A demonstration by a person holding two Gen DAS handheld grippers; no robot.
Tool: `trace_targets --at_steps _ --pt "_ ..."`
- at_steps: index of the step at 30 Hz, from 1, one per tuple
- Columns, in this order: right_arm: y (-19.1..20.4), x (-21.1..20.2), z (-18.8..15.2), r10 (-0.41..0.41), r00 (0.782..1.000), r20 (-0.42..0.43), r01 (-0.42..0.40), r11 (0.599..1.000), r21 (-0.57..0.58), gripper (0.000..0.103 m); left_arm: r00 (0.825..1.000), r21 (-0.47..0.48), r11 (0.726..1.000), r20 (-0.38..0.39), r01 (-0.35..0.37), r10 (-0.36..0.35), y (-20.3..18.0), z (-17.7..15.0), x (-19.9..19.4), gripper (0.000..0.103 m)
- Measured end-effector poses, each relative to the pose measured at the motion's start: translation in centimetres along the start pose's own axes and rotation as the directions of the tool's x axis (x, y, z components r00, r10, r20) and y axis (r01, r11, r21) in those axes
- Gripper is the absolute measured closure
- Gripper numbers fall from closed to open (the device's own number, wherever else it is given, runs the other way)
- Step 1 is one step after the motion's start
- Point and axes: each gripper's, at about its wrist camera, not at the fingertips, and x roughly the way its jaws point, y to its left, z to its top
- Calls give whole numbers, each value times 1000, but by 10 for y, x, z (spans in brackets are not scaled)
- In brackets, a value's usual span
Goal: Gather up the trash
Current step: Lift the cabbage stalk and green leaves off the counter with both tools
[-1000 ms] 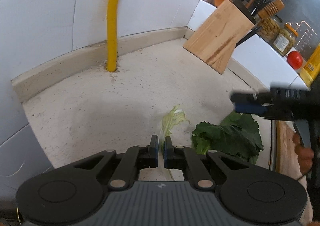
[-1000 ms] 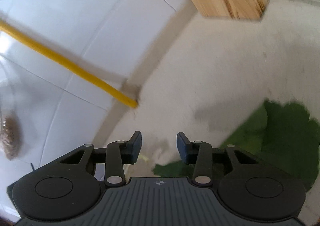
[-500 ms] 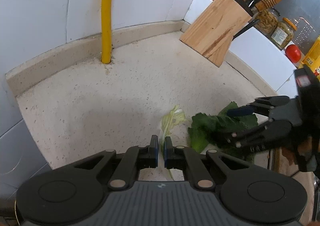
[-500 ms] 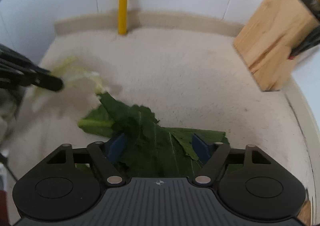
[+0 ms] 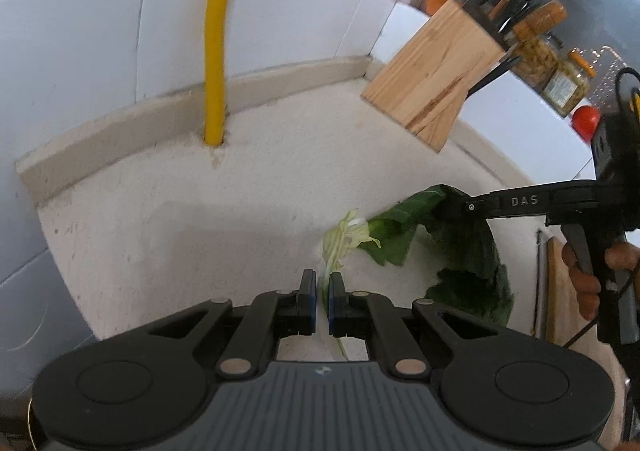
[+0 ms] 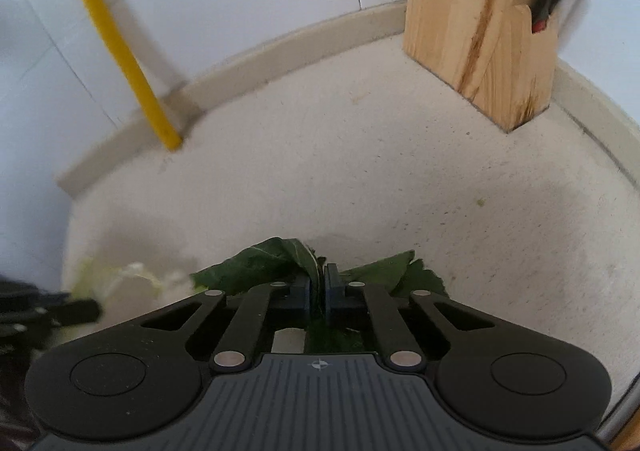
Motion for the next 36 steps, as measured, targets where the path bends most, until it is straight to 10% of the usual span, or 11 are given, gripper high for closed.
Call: trace_targets --at_steps 14,36 --pt "14 -84 1 92 967 239 -123 985 119 95 992 43 997 99 71 -75 -11 13 -41 101" --pt "70 -125 -9 141 937 321 -178 980 90 95 973 51 996 214 79 -88 6 8 -102 101"
